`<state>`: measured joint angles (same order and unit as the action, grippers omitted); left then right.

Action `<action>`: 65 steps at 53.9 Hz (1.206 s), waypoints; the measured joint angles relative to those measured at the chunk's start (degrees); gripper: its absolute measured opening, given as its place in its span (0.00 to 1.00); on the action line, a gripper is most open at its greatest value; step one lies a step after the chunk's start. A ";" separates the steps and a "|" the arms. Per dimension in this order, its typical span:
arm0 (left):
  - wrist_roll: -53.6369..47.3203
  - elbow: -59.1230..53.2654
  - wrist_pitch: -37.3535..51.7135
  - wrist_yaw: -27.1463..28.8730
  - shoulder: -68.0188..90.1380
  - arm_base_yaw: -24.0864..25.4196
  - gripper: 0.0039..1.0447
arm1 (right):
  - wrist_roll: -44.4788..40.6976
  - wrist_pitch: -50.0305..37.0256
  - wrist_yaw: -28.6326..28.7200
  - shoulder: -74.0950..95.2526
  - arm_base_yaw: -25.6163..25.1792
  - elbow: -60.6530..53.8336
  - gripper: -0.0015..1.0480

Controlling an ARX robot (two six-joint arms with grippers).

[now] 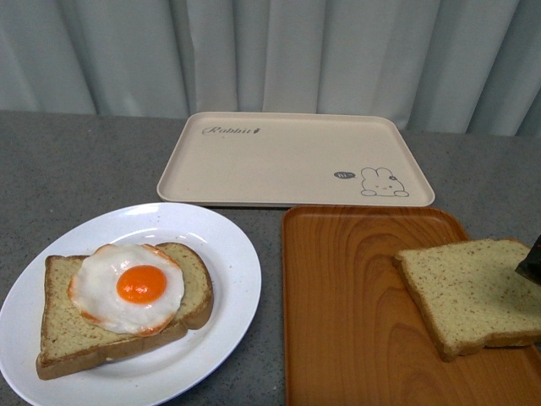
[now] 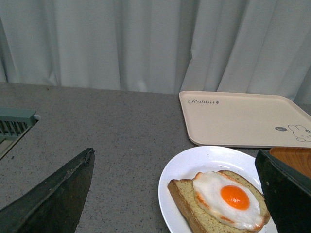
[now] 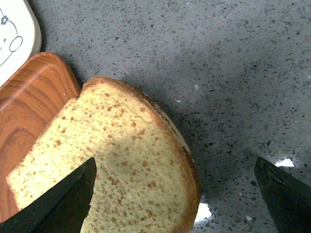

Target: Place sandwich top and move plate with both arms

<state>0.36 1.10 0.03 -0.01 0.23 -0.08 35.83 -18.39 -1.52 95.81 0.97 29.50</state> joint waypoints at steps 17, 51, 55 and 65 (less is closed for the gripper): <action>0.00 0.00 0.00 0.00 0.00 0.00 0.94 | 0.68 0.00 -0.66 0.39 2.21 0.76 0.91; 0.00 0.00 0.00 0.00 0.00 0.00 0.94 | 1.01 -1.79 -2.10 1.86 2.40 0.61 0.53; 0.00 0.00 0.00 0.00 0.00 0.00 0.94 | 1.01 -1.84 -2.14 1.86 2.45 0.61 0.43; 0.00 0.00 0.00 0.00 0.00 0.00 0.94 | 1.01 -1.97 -2.43 1.75 2.27 0.61 0.12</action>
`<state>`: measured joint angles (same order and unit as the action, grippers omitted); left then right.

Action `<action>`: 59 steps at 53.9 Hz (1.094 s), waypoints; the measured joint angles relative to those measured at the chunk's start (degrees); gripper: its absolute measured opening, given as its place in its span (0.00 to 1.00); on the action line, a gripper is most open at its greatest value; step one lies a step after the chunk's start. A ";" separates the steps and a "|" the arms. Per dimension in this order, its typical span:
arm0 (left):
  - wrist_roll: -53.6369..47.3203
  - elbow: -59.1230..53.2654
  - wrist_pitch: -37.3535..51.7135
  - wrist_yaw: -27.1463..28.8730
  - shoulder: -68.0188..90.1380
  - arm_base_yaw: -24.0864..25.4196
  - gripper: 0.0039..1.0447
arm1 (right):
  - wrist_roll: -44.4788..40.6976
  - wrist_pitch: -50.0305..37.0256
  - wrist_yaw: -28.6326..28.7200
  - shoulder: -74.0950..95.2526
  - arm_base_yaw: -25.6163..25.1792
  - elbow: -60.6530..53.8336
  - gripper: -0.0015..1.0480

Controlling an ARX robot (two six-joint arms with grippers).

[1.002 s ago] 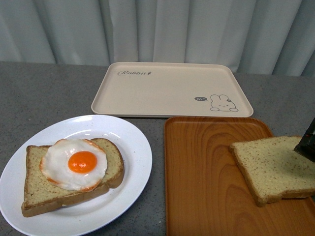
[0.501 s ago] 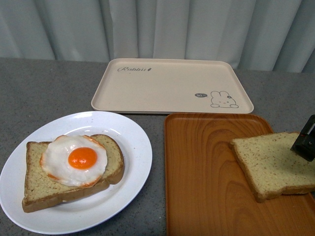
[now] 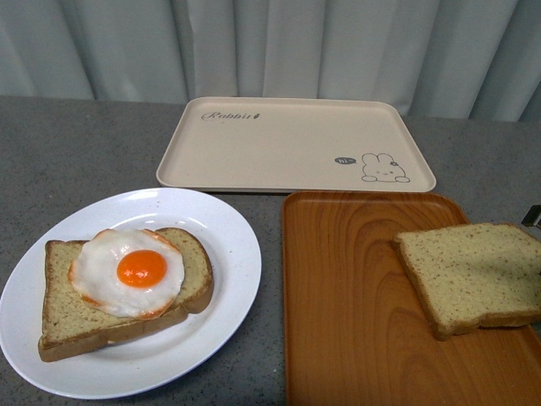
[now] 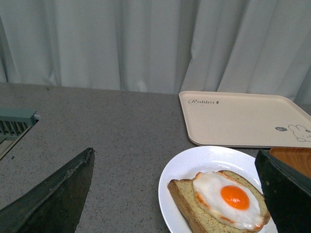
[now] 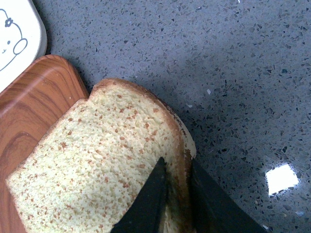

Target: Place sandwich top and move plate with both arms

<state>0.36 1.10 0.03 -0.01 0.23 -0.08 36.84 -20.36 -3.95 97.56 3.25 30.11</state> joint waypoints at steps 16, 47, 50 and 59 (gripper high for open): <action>0.00 0.00 0.00 0.00 0.00 0.00 0.94 | -0.11 1.03 0.57 -2.10 0.15 1.22 0.02; 0.00 0.00 0.00 0.00 0.00 0.00 0.94 | 0.20 -1.51 5.97 -5.01 9.01 14.12 0.02; 0.00 0.00 0.00 0.00 0.00 0.00 0.94 | 0.68 -1.77 6.60 -4.24 10.14 15.34 0.02; 0.00 0.00 0.00 0.00 0.00 0.00 0.94 | 3.37 -3.04 9.07 0.98 17.75 20.81 0.02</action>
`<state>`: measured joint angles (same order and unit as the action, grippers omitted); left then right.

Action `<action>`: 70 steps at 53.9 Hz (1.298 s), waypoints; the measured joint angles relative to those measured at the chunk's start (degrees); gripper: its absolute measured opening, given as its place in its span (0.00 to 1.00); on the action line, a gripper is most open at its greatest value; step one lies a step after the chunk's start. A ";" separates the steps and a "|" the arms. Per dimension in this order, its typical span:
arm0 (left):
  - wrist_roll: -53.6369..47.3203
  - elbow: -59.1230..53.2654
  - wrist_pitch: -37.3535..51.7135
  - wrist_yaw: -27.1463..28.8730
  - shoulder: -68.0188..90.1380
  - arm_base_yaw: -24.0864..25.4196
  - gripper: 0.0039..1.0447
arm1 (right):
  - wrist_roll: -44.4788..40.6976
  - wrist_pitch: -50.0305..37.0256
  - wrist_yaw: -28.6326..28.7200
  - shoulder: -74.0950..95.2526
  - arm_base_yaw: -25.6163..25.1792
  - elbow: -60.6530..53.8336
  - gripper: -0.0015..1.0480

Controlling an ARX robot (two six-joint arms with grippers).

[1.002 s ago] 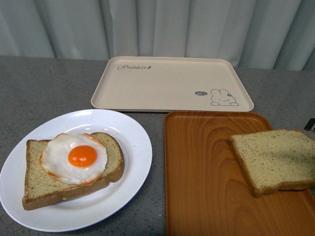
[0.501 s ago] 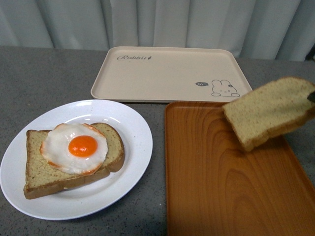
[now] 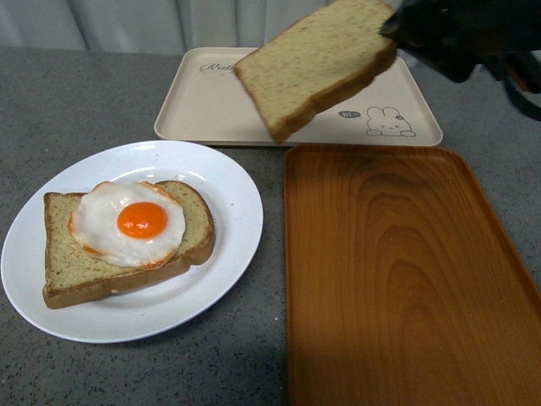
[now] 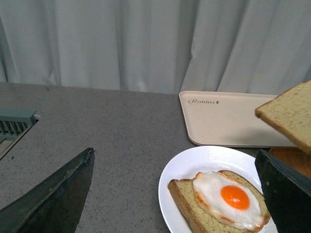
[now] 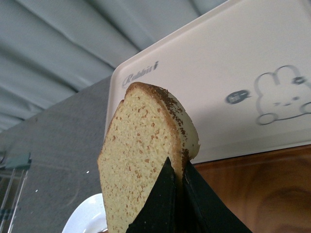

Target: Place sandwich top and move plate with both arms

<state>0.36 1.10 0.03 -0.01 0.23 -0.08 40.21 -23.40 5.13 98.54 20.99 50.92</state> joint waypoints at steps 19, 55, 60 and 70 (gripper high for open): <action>0.00 0.00 0.00 0.00 0.00 0.00 0.94 | 3.82 -1.97 2.29 7.56 10.99 4.02 0.02; 0.00 0.00 0.00 0.00 0.00 0.00 0.94 | 3.54 -2.97 2.34 10.23 16.41 1.86 0.02; 0.00 0.00 0.00 0.00 0.00 0.00 0.94 | 2.93 -2.23 2.40 10.25 16.52 2.19 0.02; 0.00 0.00 0.00 0.00 0.00 0.00 0.94 | 2.21 -1.70 2.51 10.27 16.57 2.73 0.27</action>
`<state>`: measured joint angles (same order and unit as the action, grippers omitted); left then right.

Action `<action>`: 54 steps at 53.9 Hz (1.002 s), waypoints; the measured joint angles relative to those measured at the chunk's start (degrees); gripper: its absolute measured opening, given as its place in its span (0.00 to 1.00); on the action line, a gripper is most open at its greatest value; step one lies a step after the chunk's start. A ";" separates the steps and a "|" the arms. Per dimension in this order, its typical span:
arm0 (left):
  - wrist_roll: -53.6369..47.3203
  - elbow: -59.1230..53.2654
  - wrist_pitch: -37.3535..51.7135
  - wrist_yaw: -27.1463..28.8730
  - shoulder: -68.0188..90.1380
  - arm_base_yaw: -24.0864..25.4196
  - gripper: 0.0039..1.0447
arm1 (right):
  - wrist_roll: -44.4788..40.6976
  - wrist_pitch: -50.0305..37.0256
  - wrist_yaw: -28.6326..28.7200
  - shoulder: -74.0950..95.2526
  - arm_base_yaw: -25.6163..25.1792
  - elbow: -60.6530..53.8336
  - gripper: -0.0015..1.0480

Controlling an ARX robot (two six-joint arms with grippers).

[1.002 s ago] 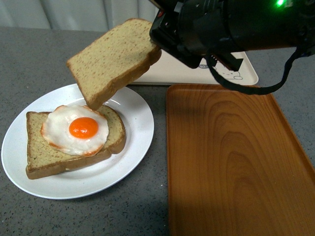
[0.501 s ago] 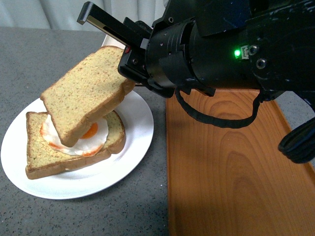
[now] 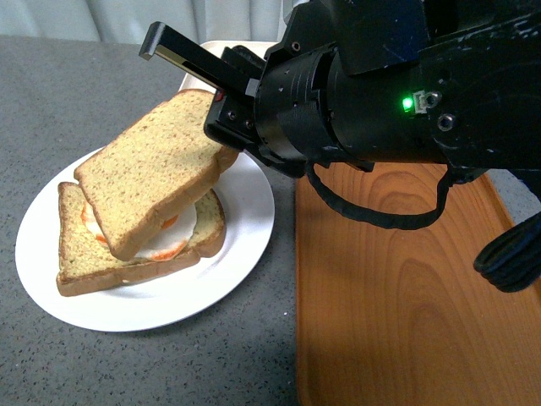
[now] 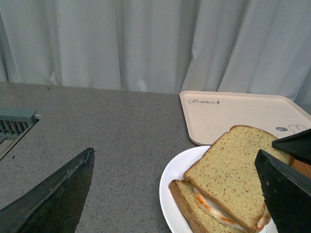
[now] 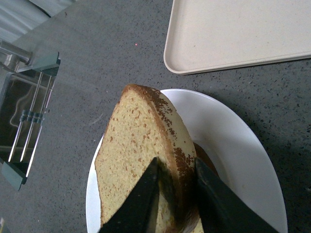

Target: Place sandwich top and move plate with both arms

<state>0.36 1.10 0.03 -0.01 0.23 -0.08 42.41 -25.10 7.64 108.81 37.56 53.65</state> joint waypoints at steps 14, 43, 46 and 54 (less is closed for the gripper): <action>0.00 0.00 0.00 0.00 0.00 0.00 0.94 | -0.24 0.48 -0.24 -0.02 -0.39 0.11 0.82; -0.04 0.00 0.00 -0.20 0.00 0.00 0.94 | -20.11 -22.71 -25.68 -7.28 -8.59 -14.01 0.76; -0.04 0.00 0.00 -0.04 -0.02 0.00 0.94 | -27.02 -31.06 -27.71 -9.46 -11.54 -19.43 0.70; -0.07 0.00 0.00 0.15 -0.02 0.00 0.94 | -38.80 -41.05 -18.43 -25.46 -26.23 -36.48 0.42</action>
<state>0.30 1.10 0.03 0.14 0.21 -0.08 3.62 -66.15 -10.79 83.35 11.33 17.17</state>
